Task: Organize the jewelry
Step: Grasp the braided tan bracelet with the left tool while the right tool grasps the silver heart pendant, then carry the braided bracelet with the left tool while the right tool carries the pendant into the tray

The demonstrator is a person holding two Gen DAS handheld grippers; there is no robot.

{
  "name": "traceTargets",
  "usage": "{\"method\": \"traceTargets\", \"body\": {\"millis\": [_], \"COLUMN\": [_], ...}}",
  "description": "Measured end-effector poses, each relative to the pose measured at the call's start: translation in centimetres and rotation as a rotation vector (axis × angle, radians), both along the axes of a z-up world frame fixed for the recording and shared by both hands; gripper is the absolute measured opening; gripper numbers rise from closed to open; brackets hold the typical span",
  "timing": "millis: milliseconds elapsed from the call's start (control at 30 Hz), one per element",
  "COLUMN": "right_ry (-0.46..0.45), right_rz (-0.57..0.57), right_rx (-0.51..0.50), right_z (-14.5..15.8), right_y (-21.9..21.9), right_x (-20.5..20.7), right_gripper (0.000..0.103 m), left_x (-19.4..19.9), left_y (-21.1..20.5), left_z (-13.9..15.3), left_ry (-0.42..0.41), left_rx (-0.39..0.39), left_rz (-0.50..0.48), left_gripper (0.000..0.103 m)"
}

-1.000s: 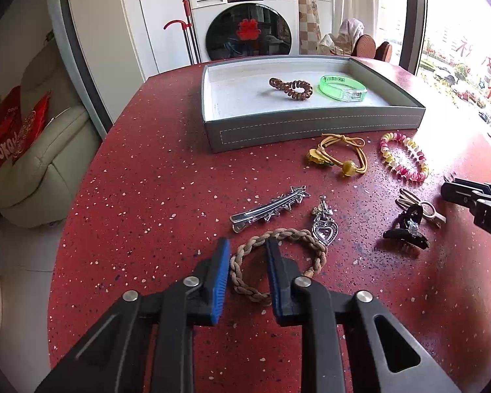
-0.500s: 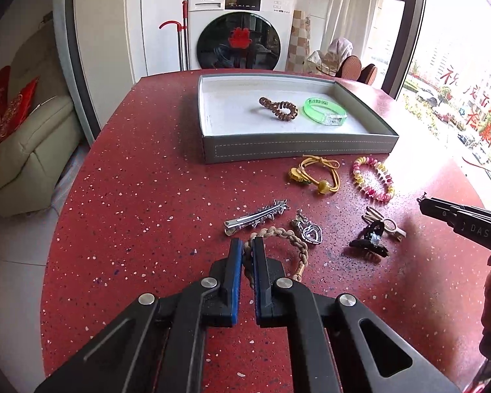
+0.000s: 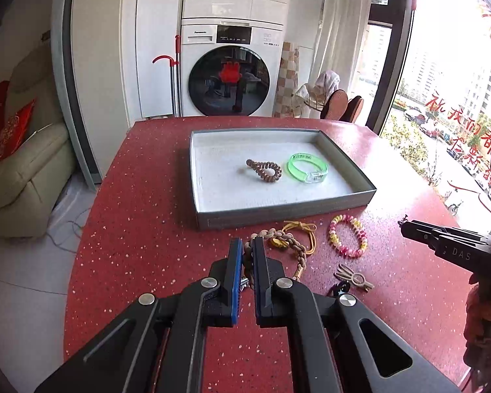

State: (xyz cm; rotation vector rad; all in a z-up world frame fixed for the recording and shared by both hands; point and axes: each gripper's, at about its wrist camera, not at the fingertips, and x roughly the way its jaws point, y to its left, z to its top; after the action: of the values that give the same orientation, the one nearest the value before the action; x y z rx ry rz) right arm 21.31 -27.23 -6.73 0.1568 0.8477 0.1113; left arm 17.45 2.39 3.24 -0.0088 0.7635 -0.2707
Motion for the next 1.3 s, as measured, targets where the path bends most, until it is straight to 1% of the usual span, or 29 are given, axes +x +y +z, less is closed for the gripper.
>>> {"method": "traceTargets", "body": {"millis": [133, 267, 400, 500, 633, 800, 1000, 1100, 1300], "right_ry": [-0.018, -0.014, -0.001, 0.018, 0.069, 0.143, 0.172, 0.167, 0.142], "right_rz": [0.016, 0.034, 0.046, 0.055, 0.059, 0.058, 0.051, 0.034, 0.010], "right_rx": [0.006, 0.020, 0.016, 0.001, -0.002, 0.015, -0.002, -0.001, -0.015], "right_z": [1.1, 1.5, 1.3, 0.5, -1.4, -3.9, -5.5, -5.9, -5.9], "right_y": [0.3, 0.7, 1.3, 1.8, 2.0, 1.8, 1.6, 1.3, 1.0], "right_x": [2.0, 4.8, 7.9, 10.2, 12.8, 14.9, 16.6, 17.2, 17.9], "right_gripper": [0.019, 0.019, 0.019, 0.019, 0.019, 0.019, 0.019, 0.019, 0.019], "left_x": [2.0, 4.6, 7.7, 9.9, 12.6, 15.4, 17.4, 17.9, 18.5], "left_y": [-0.6, -1.4, -1.9, -2.4, -3.2, -3.7, -4.2, -4.5, -5.1], "left_z": [0.7, 1.1, 1.1, 0.7, -0.4, -3.1, -5.6, -6.2, -6.9], "left_ry": [-0.007, -0.018, -0.015, -0.004, 0.023, 0.104, 0.177, 0.179, 0.159], "left_rx": [-0.009, 0.002, 0.005, 0.007, 0.031, 0.046, 0.071, 0.088, 0.143], "left_rz": [-0.010, -0.013, -0.016, -0.020, -0.028, -0.045, -0.051, -0.044, -0.007], "left_gripper": [0.024, 0.024, 0.024, 0.024, 0.024, 0.024, 0.024, 0.024, 0.024]}}
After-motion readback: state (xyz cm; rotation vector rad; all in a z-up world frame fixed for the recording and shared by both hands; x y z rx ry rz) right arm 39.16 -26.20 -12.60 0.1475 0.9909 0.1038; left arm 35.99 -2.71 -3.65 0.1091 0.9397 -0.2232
